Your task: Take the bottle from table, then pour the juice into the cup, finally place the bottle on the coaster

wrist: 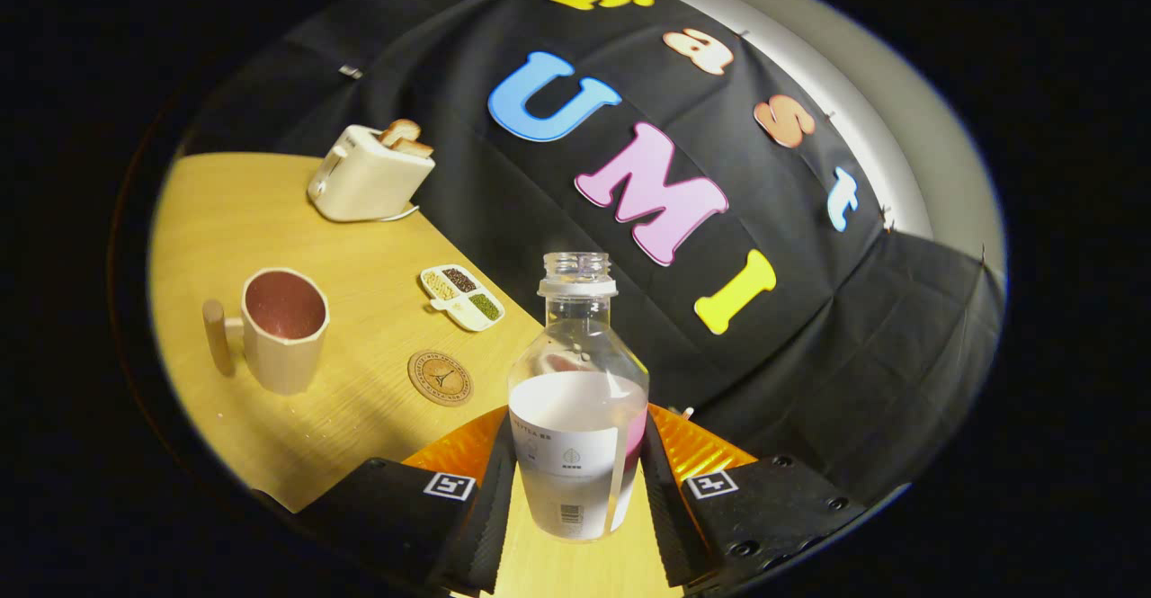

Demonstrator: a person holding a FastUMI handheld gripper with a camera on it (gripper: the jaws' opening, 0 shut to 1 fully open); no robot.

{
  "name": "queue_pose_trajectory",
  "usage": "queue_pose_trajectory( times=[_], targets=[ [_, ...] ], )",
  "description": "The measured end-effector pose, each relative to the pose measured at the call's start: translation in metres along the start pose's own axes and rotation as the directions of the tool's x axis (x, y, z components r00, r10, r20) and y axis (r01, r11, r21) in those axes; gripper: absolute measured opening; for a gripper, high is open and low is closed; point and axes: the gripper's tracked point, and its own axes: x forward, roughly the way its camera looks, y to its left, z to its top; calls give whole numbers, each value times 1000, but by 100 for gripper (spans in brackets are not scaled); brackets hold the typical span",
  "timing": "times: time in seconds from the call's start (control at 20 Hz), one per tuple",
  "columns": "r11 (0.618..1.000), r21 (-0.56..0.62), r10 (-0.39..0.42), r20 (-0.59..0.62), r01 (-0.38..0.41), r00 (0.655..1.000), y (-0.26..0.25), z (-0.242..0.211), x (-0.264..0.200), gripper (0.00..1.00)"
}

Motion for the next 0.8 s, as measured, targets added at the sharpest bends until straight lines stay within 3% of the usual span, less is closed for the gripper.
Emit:
queue_pose_trajectory(
  times=[0.3, 0.8],
  targets=[
    [949, -317, 13, 32, -2, 999, 34, 15, 0, 70],
    [831, -555, 32, 24, -14, 999, 67, 24, 20, 70]
  ],
)
